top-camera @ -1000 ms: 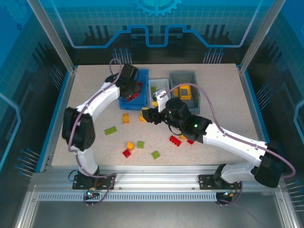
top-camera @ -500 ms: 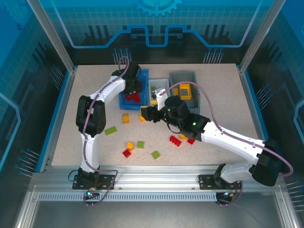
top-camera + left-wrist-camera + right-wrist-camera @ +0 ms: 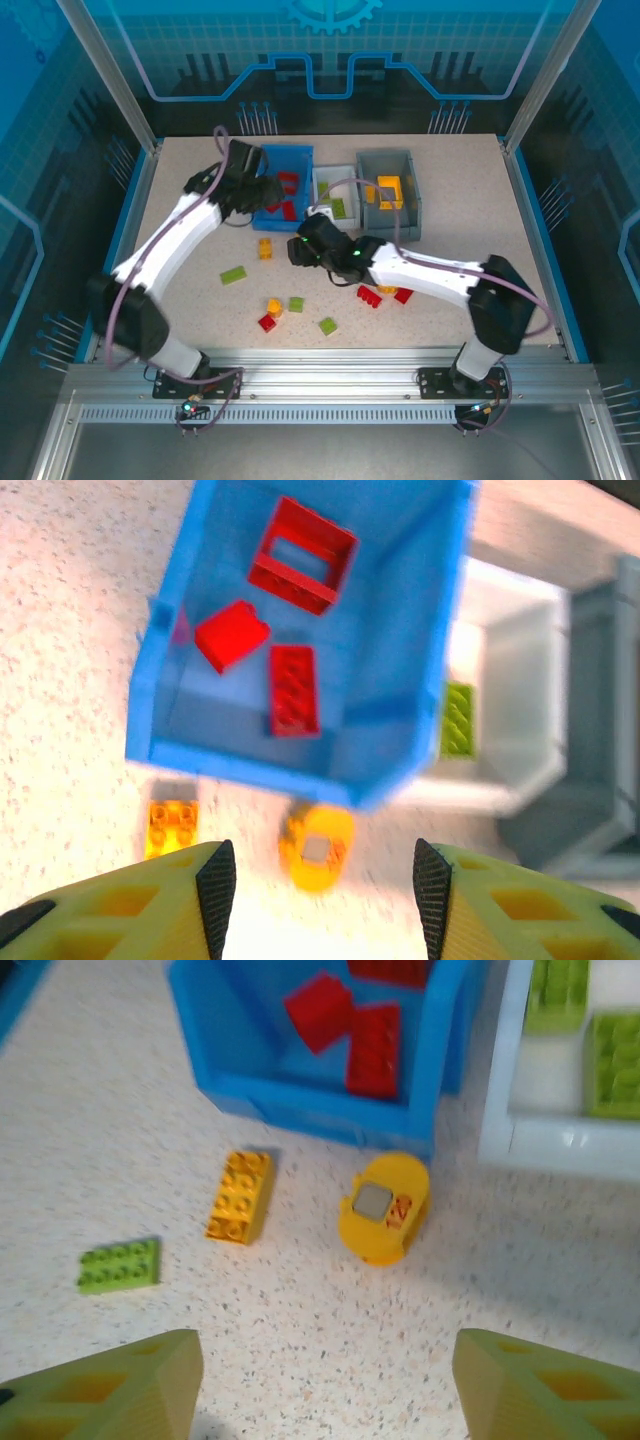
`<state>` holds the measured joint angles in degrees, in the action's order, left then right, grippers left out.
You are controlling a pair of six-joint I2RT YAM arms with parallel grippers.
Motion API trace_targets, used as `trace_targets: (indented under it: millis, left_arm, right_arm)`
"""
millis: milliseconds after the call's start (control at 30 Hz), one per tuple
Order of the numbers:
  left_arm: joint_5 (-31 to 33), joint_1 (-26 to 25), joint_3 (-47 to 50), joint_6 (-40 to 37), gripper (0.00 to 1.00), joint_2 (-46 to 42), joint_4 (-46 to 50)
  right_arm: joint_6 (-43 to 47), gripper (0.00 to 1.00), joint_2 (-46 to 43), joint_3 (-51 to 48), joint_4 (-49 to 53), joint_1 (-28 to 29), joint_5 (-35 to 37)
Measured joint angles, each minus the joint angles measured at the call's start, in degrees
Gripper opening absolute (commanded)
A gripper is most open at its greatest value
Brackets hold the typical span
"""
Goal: Sort the legos into containers by color
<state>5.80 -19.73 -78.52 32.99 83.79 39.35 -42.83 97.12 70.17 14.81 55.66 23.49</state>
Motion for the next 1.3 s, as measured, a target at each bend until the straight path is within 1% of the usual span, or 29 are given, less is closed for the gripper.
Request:
trace_targets:
  millis: [67,167,267,333,433,567,733,967,1067,1233,1300]
  left_arm:
    - [-2.2,-1.3,7.5,-0.2,0.54,-10.1,-0.7]
    - [-5.0,-1.9,15.5,-0.2,0.54,-21.6,-0.6]
    - [-6.6,-1.7,21.2,0.0,0.54,-30.1,-1.2]
    - [-9.0,-1.7,24.5,-0.1,0.54,-35.0,-1.2]
    - [-11.6,-2.0,27.9,0.0,0.55,-40.3,-0.3]
    - [-12.8,-2.0,28.6,-0.1,0.55,-42.7,0.9]
    - [-13.7,-2.0,28.7,-0.1,0.55,-42.4,0.9]
    - [-14.7,-2.0,28.8,-0.1,0.54,-42.1,0.9]
    - [-14.7,-2.0,28.8,-0.1,0.54,-42.1,0.9]
    - [-14.8,-2.0,28.8,-0.1,0.54,-42.1,0.9]
    - [-14.9,-2.0,28.8,-0.1,0.54,-42.1,0.9]
  right_arm:
    - [-2.7,0.77,5.1,4.0,3.0,1.0,1.5]
    - [-5.5,0.79,12.0,10.1,6.3,1.6,2.8]
    - [-7.2,0.79,16.7,13.3,8.1,1.5,3.8]
    - [-7.9,0.79,18.8,14.3,8.8,1.2,4.1]
    - [-8.5,0.78,22.1,17.2,9.8,0.4,4.4]
    - [-8.6,0.77,25.1,20.2,9.7,-0.7,4.7]
    - [-9.4,0.74,27.9,23.4,10.8,-1.7,4.9]
    - [-9.5,0.68,30.6,24.9,10.6,-3.2,4.8]
    - [-9.4,0.62,32.1,26.6,10.6,-3.5,4.8]
    - [-9.1,0.5,32.9,26.7,10.3,-3.6,5.0]
    - [-8.9,0.46,32.9,26.8,10.3,-3.6,5.0]
